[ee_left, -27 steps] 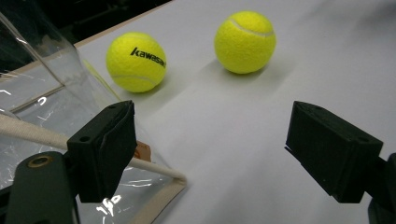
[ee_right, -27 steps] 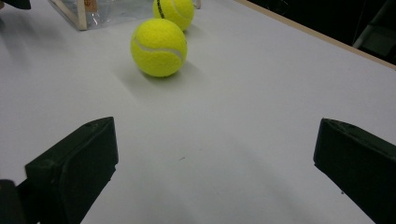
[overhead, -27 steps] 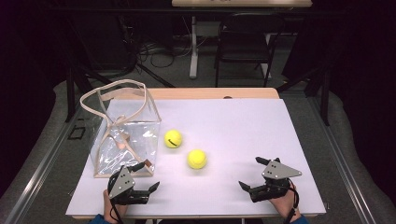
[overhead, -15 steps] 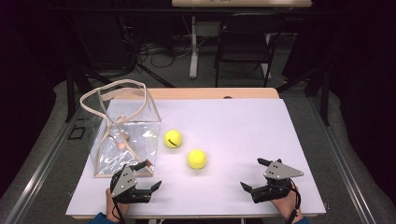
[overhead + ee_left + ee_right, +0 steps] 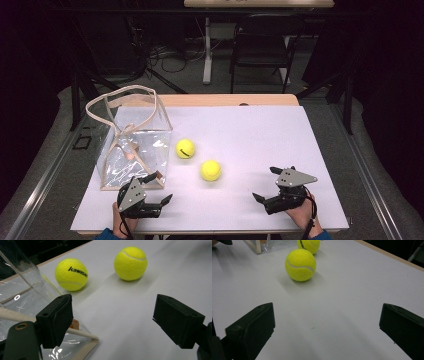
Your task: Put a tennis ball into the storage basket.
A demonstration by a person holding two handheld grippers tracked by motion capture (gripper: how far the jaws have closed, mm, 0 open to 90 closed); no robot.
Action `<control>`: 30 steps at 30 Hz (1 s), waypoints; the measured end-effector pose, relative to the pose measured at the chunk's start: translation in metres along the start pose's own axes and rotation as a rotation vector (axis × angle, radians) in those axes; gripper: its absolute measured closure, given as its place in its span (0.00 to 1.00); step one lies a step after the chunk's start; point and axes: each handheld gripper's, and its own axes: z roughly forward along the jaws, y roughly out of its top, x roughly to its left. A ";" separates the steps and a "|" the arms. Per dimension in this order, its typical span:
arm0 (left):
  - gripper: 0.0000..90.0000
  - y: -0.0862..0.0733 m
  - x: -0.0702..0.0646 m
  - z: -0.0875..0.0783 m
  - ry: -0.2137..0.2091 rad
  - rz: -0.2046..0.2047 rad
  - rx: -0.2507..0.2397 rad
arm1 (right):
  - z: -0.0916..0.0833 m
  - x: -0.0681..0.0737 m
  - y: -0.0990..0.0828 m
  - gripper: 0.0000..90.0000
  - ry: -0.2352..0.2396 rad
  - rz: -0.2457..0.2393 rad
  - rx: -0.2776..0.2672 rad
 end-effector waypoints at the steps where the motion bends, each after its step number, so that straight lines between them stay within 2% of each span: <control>1: 0.18 0.000 0.000 0.000 0.000 0.000 0.000 | 0.000 0.000 0.001 0.00 -0.002 -0.002 0.004; 15: 0.18 -0.001 0.000 0.001 -0.003 0.001 -0.001 | 0.020 -0.002 0.023 0.00 0.034 -0.008 0.031; 22: 0.18 0.000 -0.001 0.001 -0.007 0.010 -0.002 | 0.026 -0.003 0.028 0.00 0.044 -0.005 0.045; 25: 0.18 0.000 -0.002 0.003 -0.012 0.027 0.011 | 0.027 -0.003 0.030 0.00 0.047 -0.006 0.054; 30: 0.18 -0.001 -0.001 0.004 -0.018 0.021 0.016 | 0.033 -0.004 0.033 0.00 0.058 0.001 0.067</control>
